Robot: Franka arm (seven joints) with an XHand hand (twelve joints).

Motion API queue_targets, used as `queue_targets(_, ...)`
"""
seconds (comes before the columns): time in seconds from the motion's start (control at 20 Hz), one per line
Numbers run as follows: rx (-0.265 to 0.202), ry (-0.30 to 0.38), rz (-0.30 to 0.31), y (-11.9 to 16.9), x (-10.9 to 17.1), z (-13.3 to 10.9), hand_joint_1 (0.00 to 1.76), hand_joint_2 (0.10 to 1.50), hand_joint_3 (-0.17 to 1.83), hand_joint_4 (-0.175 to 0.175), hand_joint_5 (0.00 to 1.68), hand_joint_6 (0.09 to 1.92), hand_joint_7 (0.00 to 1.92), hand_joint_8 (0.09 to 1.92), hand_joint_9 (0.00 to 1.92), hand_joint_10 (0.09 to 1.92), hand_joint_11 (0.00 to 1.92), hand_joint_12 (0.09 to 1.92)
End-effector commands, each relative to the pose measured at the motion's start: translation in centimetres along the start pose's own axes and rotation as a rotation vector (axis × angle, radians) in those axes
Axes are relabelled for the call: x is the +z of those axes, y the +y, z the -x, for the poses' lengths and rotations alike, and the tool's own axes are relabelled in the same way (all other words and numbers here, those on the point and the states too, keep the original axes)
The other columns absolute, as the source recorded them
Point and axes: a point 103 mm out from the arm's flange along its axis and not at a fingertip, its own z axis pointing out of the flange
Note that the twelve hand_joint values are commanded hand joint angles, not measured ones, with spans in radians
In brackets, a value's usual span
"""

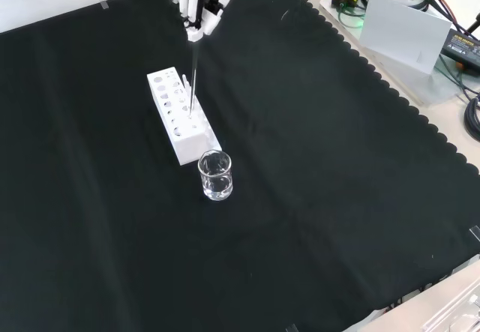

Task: Put the glass rod back on the white test tube rack.

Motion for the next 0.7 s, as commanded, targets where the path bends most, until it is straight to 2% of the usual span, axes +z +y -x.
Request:
queue_targets(0.05,-0.001,0.002,-0.008,-0.01,0.23,-0.39,1.33,1.03,-0.17,-0.175,1.45,0.09,1.44,0.48,1.69,0.63,1.63,0.76)
queue_targets(0.7,-0.019,0.01,-0.011,0.89,0.65,-1.3,1.33,1.03,-0.17,-0.175,1.45,0.09,1.44,0.48,1.69,0.63,1.63,0.76)
